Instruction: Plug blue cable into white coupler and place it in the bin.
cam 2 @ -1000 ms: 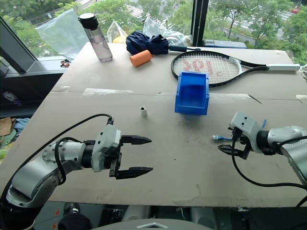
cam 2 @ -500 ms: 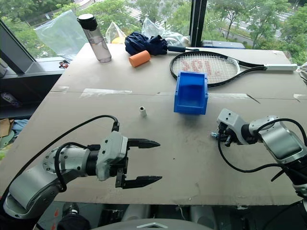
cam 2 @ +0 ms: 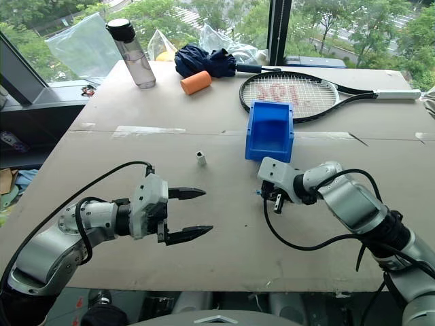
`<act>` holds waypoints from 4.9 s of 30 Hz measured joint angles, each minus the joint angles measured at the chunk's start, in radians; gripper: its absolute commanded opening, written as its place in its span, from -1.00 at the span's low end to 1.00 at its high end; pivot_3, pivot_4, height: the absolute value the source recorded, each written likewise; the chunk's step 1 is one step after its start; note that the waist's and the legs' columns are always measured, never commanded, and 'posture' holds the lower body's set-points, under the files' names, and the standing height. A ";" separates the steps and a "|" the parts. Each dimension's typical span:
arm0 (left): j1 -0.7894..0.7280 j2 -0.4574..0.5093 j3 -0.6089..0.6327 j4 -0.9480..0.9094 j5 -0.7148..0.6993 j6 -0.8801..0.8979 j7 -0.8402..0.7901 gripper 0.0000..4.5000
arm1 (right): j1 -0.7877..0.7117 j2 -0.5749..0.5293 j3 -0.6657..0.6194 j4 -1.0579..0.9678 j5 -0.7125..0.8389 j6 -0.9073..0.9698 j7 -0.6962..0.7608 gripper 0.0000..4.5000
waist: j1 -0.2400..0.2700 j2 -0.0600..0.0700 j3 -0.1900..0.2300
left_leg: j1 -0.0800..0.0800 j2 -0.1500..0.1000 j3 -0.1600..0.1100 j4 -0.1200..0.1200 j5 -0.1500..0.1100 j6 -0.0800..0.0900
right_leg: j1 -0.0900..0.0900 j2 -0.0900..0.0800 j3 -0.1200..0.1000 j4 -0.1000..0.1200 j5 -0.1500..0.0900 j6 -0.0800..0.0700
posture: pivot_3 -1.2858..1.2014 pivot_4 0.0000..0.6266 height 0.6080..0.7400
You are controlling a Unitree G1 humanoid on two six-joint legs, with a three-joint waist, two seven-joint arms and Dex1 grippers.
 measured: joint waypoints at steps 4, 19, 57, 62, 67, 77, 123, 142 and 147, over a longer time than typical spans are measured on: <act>-0.084 -0.016 -0.066 0.071 0.073 -0.020 -0.007 1.00 | -0.002 0.005 0.023 0.068 -0.050 -0.125 0.011 -0.08 | -0.001 -0.001 -0.001 | 0.000 0.000 0.001 0.001 0.000 0.000 | 0.000 0.000 0.000 0.000 0.000 0.000 | 0.03 -0.52 1.00; -0.452 -0.298 -0.381 0.528 0.326 -0.195 -0.098 1.00 | 0.860 0.019 -0.674 -0.502 0.207 -0.216 -0.066 0.74 | 0.028 -0.002 -0.003 | -0.008 -0.001 -0.008 0.005 0.000 0.000 | -0.001 0.001 -0.006 0.000 0.002 0.004 | 0.03 -0.52 1.00; -0.619 -0.444 -0.034 0.462 -0.336 0.629 -0.213 -1.00 | 0.767 0.462 -0.681 -0.499 1.142 -0.201 -0.763 0.42 | 0.006 0.001 -0.005 | -0.011 -0.001 -0.020 0.008 0.000 0.000 | 0.000 0.001 -0.013 0.003 0.002 0.004 | 0.03 -0.52 1.00; -0.619 -0.451 -0.017 0.443 -0.384 0.676 -0.152 -1.00 | 0.735 0.464 -0.640 -0.478 1.214 -0.230 -0.799 -0.66 | 0.004 0.001 -0.005 | -0.011 -0.001 -0.020 0.008 0.000 0.000 | 0.000 0.001 -0.013 0.003 0.002 0.004 | 0.03 -0.52 1.00; -0.619 -0.446 -0.012 0.441 -0.400 0.681 -0.141 -1.00 | 0.735 0.456 -0.619 -0.478 1.246 -0.259 -0.807 -0.98 | 0.000 0.001 -0.005 | -0.011 -0.001 -0.020 0.008 0.000 0.000 | 0.000 0.002 -0.013 0.003 0.002 0.004 | 0.03 -0.52 1.00; -0.580 -0.383 0.054 0.406 -0.409 0.653 -0.059 0.37 | 0.750 0.433 -0.604 -0.479 1.271 -0.325 -0.817 -1.00 | -0.009 0.001 -0.005 | -0.010 -0.001 -0.020 0.008 0.000 0.000 | 0.000 0.002 -0.013 0.004 0.002 0.004 | 0.03 -0.52 1.00; -0.606 -0.388 -0.347 0.934 0.426 -0.482 -0.390 -0.78 | 0.568 0.111 -0.460 -0.315 0.797 -0.317 -0.603 -1.00 | 0.015 0.001 -0.006 | -0.011 -0.002 -0.017 0.009 0.000 0.000 | 0.000 0.001 -0.012 0.003 0.000 0.000 | 0.03 -0.52 1.00; -0.671 -0.429 -0.400 0.995 0.510 -0.558 -0.419 -0.78 | 0.322 0.108 -0.243 -0.085 0.413 -0.300 -0.279 -1.00 | 0.018 0.001 -0.006 | -0.013 -0.002 -0.018 0.014 0.000 0.001 | 0.000 0.002 -0.012 0.005 0.002 0.004 | 0.03 -0.52 1.00; -0.671 -0.429 -0.399 0.992 0.510 -0.552 -0.421 -0.78 | 0.315 0.133 -0.244 -0.056 0.363 -0.322 -0.248 -1.00 | 0.017 0.001 -0.006 | -0.013 -0.002 -0.018 0.014 0.000 0.001 | 0.000 0.002 -0.012 0.005 0.002 0.004 | 0.03 -0.52 1.00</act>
